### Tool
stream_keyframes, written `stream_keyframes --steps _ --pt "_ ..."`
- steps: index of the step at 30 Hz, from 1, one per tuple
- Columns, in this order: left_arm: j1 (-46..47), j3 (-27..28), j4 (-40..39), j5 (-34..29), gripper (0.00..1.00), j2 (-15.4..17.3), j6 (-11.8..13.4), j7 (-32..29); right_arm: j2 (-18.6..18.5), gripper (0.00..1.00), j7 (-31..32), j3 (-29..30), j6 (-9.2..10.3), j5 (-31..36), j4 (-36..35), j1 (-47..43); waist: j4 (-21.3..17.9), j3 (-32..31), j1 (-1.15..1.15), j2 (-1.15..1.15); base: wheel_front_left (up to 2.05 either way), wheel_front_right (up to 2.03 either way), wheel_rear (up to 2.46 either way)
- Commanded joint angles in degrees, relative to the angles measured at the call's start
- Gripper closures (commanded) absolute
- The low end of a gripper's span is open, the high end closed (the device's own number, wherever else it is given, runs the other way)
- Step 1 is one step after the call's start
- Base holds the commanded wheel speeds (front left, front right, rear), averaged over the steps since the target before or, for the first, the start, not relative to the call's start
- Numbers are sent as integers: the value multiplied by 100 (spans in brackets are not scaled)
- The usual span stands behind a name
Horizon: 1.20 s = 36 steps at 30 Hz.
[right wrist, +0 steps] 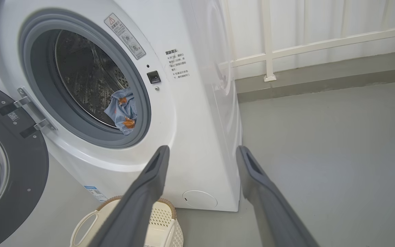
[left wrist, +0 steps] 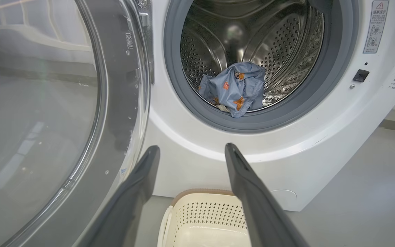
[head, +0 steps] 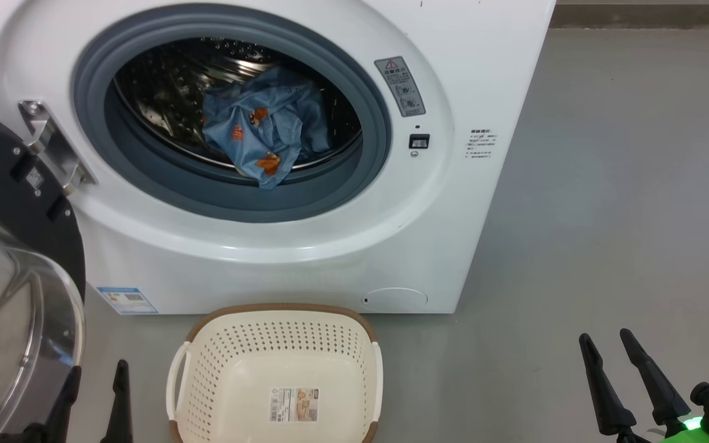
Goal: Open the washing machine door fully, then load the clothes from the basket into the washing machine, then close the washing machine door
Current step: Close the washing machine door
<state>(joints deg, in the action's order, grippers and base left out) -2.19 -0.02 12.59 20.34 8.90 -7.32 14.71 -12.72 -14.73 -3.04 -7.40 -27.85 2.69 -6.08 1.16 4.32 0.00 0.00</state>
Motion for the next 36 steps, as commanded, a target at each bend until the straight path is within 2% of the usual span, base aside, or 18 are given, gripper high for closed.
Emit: stream_keyframes --steps 1,20,36 --pt "126 205 -122 -20 0 105 -17 29 -119 0 -27 -110 -9 -6 -151 -5 10 7 0 0 -85 85 0" --pt "137 132 -239 106 0 184 -17 29 -92 0 -27 -99 -9 7 -163 18 45 28 0 0 -152 152 0" --pt "192 174 -247 48 0 127 -17 29 -100 0 -27 -116 -9 12 -157 104 117 55 0 0 -19 19 0"
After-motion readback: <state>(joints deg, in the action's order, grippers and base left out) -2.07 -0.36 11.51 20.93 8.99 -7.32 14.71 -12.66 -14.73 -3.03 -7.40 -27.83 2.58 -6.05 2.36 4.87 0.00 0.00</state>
